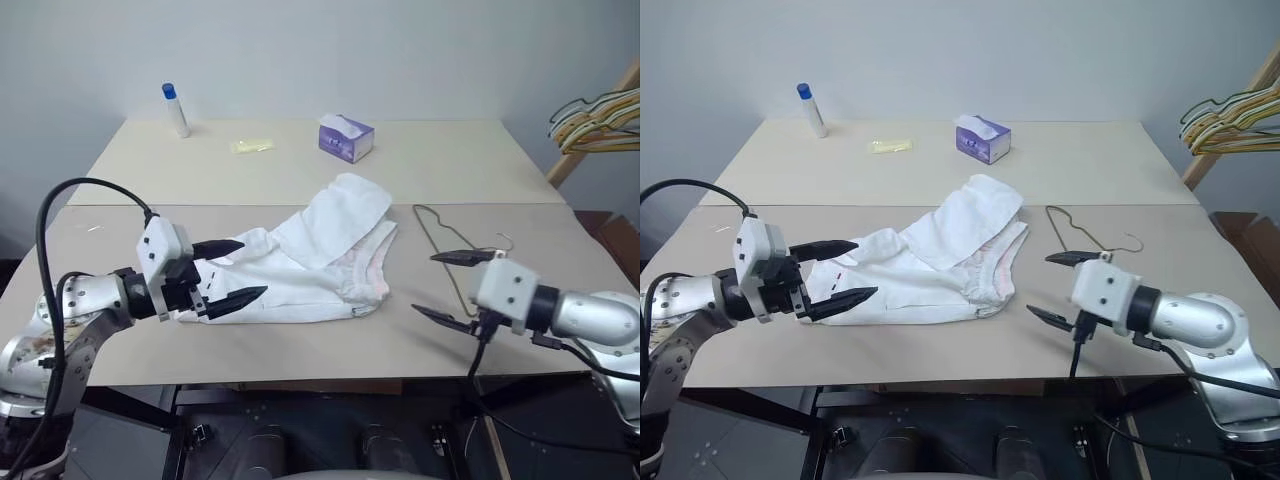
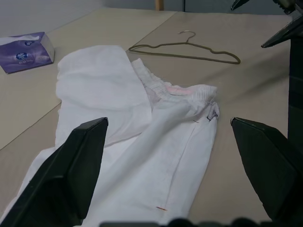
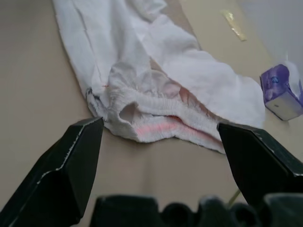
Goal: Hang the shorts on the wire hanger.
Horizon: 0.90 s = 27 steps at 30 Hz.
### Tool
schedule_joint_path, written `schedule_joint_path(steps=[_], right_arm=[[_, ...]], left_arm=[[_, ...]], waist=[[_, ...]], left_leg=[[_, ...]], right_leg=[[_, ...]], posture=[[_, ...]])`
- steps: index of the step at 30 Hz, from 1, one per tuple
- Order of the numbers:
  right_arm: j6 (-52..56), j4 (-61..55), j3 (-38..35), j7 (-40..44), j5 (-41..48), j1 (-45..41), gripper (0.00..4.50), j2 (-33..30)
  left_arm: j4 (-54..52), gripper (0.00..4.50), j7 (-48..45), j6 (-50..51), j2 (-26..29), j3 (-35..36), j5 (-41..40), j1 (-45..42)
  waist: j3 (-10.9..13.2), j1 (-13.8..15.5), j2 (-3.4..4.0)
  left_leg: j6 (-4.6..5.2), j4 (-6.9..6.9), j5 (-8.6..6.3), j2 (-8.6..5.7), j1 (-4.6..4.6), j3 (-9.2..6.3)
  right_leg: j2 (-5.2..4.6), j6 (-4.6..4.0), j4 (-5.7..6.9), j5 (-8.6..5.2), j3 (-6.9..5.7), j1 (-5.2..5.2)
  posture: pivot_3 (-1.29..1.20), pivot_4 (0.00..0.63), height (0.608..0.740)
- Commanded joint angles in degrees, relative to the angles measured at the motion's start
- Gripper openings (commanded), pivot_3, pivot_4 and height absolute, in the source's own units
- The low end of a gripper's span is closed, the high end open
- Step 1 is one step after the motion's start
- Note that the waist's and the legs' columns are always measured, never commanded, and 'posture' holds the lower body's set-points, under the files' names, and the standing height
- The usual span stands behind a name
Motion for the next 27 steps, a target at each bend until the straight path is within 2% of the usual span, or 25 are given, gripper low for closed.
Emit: schedule_joint_path(steps=[1, 9, 18, 21, 27], right_arm=[[-7.97, 1.81, 7.36, -1.15, -10.98, -4.96, 4.46, -0.55], [-19.34, 12.32, 23.09, -1.54, -29.04, -19.52, 4.46, 4.39], [-27.83, 21.32, 30.12, -2.63, -40.20, -24.74, 4.46, 6.20], [-29.26, 24.46, 31.86, -3.75, -43.93, -26.39, 3.85, 7.88], [-29.71, 29.28, 33.42, -4.49, -49.34, -27.58, 1.78, 8.74]], left_arm=[[-1.34, 4.50, 0.46, -1.02, -0.20, 0.55, -0.11, -1.14], [-1.40, 4.50, 0.20, -0.97, 0.02, 0.44, -0.23, -1.65], [-2.42, 4.50, 0.45, -0.71, 0.39, 1.39, -0.49, -0.44], [-2.43, 4.50, 0.49, -0.70, 0.45, 1.29, -0.38, -0.53], [-2.14, 4.50, 0.52, -0.64, 0.38, 0.89, -0.32, -1.09]], waist=[[0.00, -0.05, 0.00], [-0.01, -0.52, 0.00], [-0.01, 0.07, 0.00], [-0.01, -0.17, 0.00], [-0.01, -0.19, -0.01]], left_leg=[[0.00, 0.00, 0.00, 0.00, 0.00, 0.02], [-0.02, -0.01, 0.01, -0.01, 0.00, 0.03], [-0.02, -0.01, 0.02, -0.02, 0.00, 0.02], [-0.03, -0.01, 0.02, -0.02, 0.04, 0.02], [-0.04, -0.01, 0.02, -0.02, 0.04, 0.01]], right_leg=[[0.00, 0.00, 0.00, 0.00, 0.00, -0.01], [0.01, -0.01, 0.02, 0.00, 0.00, -0.03], [-0.01, -0.01, 0.07, 0.01, -0.02, -0.04], [0.01, -0.02, 0.10, 0.01, 0.00, -0.03], [0.00, -0.02, 0.10, 0.01, 0.00, -0.01]], posture=[[0.09, 0.055, 0.740], [0.10, 0.044, 0.740], [0.12, 0.044, 0.740], [0.12, 0.043, 0.740], [0.12, 0.045, 0.740]])
